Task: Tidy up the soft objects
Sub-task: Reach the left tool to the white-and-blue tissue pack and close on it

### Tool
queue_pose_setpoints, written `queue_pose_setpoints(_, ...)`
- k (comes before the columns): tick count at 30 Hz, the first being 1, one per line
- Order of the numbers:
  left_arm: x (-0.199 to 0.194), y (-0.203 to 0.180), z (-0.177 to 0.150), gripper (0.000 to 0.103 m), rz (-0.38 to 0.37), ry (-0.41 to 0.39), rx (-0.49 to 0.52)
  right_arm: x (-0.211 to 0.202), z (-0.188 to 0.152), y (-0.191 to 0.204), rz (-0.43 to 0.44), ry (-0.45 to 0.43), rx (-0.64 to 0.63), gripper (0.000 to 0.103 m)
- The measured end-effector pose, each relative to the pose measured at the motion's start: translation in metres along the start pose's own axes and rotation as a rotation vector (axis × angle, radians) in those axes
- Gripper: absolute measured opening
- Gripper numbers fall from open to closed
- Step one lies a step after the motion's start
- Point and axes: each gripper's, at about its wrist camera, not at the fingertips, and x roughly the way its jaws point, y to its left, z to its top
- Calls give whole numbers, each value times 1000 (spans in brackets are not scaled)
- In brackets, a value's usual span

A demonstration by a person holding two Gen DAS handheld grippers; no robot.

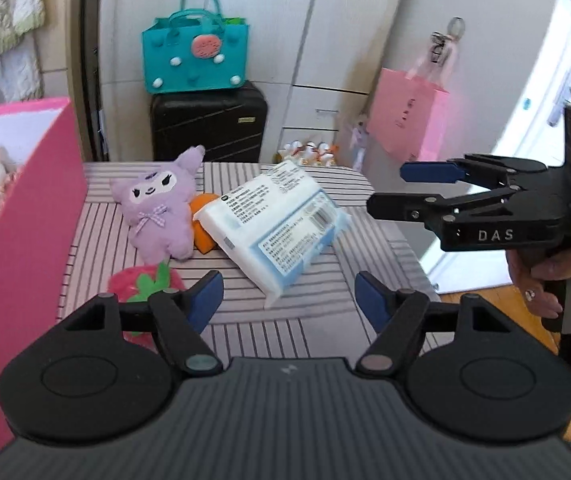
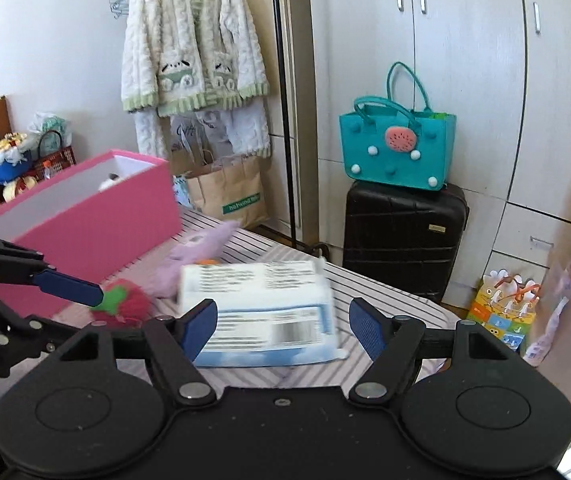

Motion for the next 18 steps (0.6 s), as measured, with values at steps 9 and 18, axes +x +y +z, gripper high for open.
queue_pose_setpoints(9,41,2,-4,63,95,-44,-91,55,-1,-27,30,68,49,76)
queue_pose_setpoints(18,59,9,-6,53,89,-46,-174,85,-8,-45,112,93,130,75)
